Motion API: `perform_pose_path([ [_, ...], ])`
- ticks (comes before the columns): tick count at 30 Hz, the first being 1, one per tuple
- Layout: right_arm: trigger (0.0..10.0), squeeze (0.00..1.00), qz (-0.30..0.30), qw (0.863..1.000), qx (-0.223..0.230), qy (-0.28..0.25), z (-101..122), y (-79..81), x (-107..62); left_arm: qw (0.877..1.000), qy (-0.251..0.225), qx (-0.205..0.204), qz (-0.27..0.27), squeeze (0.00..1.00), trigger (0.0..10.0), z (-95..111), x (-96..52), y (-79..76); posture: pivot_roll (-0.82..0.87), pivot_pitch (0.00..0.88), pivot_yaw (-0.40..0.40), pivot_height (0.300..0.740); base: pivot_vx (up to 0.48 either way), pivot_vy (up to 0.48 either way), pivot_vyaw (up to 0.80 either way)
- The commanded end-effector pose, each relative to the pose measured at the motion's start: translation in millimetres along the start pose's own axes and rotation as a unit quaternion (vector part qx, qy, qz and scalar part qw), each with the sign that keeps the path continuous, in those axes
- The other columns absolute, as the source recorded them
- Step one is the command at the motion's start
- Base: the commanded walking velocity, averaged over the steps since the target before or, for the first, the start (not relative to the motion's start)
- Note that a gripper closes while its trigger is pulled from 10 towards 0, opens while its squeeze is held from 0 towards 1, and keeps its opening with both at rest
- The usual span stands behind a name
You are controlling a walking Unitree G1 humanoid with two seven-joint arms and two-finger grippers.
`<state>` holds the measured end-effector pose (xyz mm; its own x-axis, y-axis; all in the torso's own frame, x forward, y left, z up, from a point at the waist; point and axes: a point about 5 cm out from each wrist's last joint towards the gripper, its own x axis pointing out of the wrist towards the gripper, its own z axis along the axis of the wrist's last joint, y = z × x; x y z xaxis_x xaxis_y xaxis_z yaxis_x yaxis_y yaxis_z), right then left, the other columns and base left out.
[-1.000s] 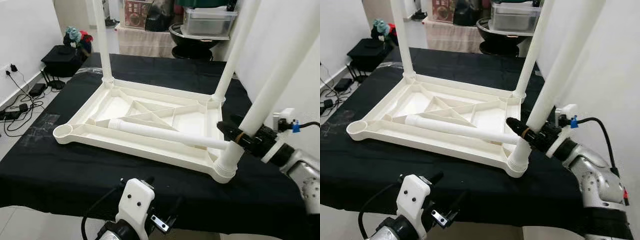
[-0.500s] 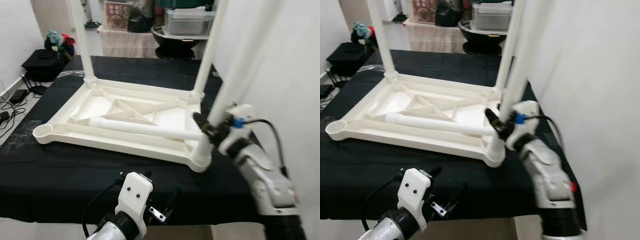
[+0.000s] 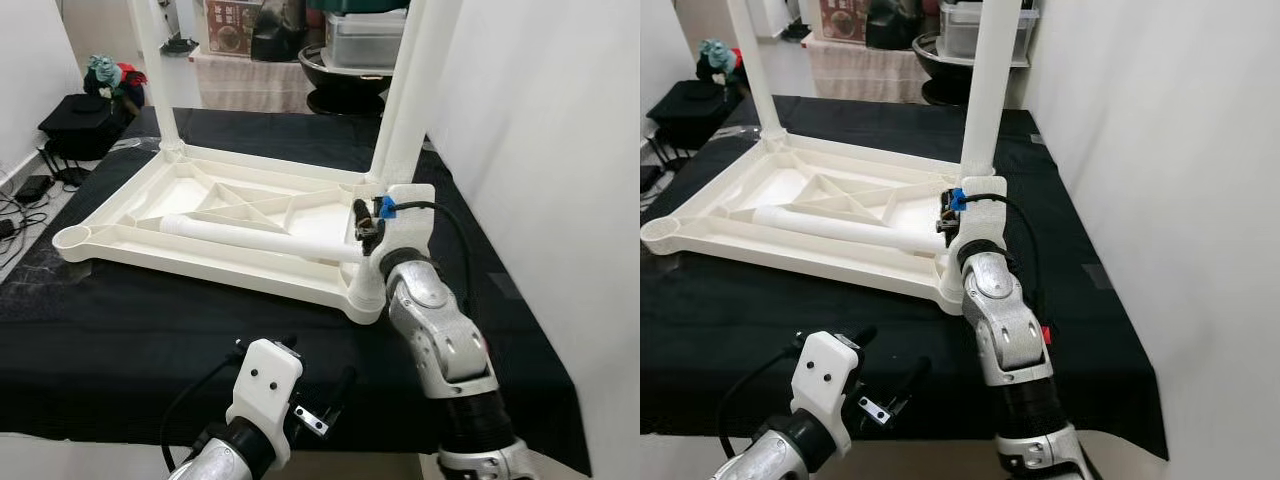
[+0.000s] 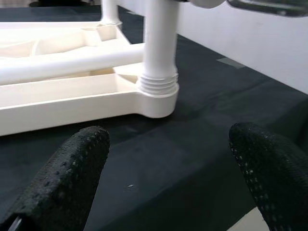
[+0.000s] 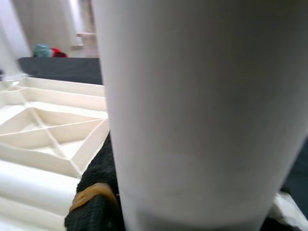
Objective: Building children table
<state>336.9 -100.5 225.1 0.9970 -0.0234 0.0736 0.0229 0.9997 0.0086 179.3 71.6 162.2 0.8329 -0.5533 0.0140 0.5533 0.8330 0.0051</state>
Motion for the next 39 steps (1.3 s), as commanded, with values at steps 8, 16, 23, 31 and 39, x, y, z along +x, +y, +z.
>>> perform_pose_path([
  [8,10.0,0.00,-0.024,0.999,0.017,-0.023,11.5,-0.2,3.9,1.000,0.002,0.002,0.005,0.00,10.0,-1.2,0.9,-0.8,0.04,0.134,-0.107,0.740,0.000,0.000,0.00],
  [16,10.0,1.00,0.029,0.997,0.050,-0.053,16.8,4.5,4.1,1.000,0.000,0.003,0.010,0.00,10.0,-0.6,2.4,0.0,0.04,0.137,-0.106,0.740,0.000,0.000,0.00],
  [23,10.0,1.00,0.066,0.994,0.053,-0.068,20.8,-7.2,11.5,1.000,0.000,0.006,0.014,0.00,10.0,-0.2,2.3,1.3,0.05,0.141,-0.111,0.740,0.000,0.000,0.00],
  [31,10.0,0.00,0.189,0.981,0.042,-0.031,16.6,-41.0,30.8,1.000,-0.002,0.009,0.019,0.00,10.0,1.9,1.1,3.5,0.05,0.146,-0.113,0.740,0.000,0.000,0.00],
  [39,10.0,0.00,0.393,0.915,0.089,-0.005,20.4,-72.9,33.9,1.000,-0.014,0.010,0.014,0.00,10.0,7.2,4.7,2.3,0.06,0.150,-0.106,0.740,0.000,0.000,0.00],
])
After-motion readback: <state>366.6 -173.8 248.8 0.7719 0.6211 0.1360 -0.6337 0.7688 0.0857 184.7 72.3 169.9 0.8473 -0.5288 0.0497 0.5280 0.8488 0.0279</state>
